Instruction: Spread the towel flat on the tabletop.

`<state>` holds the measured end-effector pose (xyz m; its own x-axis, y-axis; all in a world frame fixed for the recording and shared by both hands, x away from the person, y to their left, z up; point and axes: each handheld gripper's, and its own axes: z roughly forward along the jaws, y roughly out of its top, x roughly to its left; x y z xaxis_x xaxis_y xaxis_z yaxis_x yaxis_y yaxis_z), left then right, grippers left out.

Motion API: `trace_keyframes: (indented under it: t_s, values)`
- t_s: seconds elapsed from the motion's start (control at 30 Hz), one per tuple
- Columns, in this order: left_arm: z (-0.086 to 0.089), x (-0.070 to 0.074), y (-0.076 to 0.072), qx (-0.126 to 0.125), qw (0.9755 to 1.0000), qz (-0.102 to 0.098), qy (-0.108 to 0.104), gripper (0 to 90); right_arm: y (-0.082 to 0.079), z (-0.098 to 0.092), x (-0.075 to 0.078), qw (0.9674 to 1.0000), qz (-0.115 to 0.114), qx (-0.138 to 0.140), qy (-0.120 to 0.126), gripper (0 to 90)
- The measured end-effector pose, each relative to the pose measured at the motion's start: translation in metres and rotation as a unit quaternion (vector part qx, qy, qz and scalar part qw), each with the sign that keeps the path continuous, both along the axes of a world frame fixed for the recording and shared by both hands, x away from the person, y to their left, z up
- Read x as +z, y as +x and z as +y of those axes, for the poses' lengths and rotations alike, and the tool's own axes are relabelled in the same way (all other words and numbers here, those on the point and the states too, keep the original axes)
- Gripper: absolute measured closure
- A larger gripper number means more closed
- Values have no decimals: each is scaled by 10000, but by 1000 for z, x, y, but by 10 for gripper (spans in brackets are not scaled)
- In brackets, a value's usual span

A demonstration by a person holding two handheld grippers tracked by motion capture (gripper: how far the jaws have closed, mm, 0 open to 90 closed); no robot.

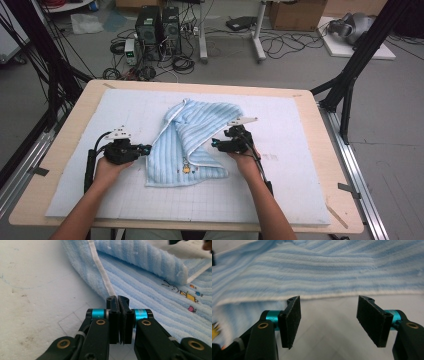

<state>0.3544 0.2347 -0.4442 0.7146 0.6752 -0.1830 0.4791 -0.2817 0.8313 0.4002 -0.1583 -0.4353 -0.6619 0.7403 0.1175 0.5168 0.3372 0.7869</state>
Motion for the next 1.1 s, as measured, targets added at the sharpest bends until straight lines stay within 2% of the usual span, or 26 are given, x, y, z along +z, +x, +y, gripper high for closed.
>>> trace_keyframes:
  t_s: [0.07,0.23,0.27,0.3,0.33,0.37,0.4,0.43,0.53,0.6,0.73,0.83,0.93,1.03,1.07,1.1]
  values:
    - [1,0,0,3,10000,27,-94,872,12,11,-3,9999,24,-75,-153,355]
    - [2,-1,0,-6,9999,40,-98,872,34,38,-12,9987,156,-75,-488,352]
    - [2,-1,0,-12,9999,38,-101,872,35,42,-12,9983,73,-96,-562,392]
    - [2,-1,0,-16,9999,41,-104,872,37,45,-12,9981,90,-54,-611,429]
    - [2,-1,0,-18,9999,46,-106,872,38,48,-11,9972,8,-32,-744,514]
    - [2,-1,0,-16,9999,47,-105,872,38,50,-10,9968,-37,144,-781,664]
    - [2,-1,0,-14,9999,49,-107,872,37,52,-9,9957,-96,278,-875,748]
    - [2,-1,0,-10,9999,46,-107,872,37,54,-8,9951,-101,299,-934,826]
    - [2,0,0,-11,9998,57,-182,872,38,56,-5,9921,-195,344,-1188,854]
    - [2,0,0,-11,9994,70,-326,873,41,48,-5,9926,-160,157,-1196,855]
    - [-2,-1,0,-88,9988,109,-460,874,51,22,-5,9917,-169,-404,-1210,857]
    - [-7,-1,0,-144,9988,93,-466,874,58,10,-4,9889,-293,-681,-1286,857]
    - [-8,-1,0,-149,9985,73,-521,875,63,1,-1,9851,-441,-1033,-1300,857]
    - [-8,-2,0,-196,9987,71,-456,878,71,-5,1,9791,-499,-1409,-1380,857]
    - [-8,-3,1,-208,9988,77,-425,878,72,-7,2,9785,-489,-1501,-1328,857]
    - [-7,-3,1,-187,9989,80,-418,878,72,-9,3,9763,-531,-1639,-1307,856]
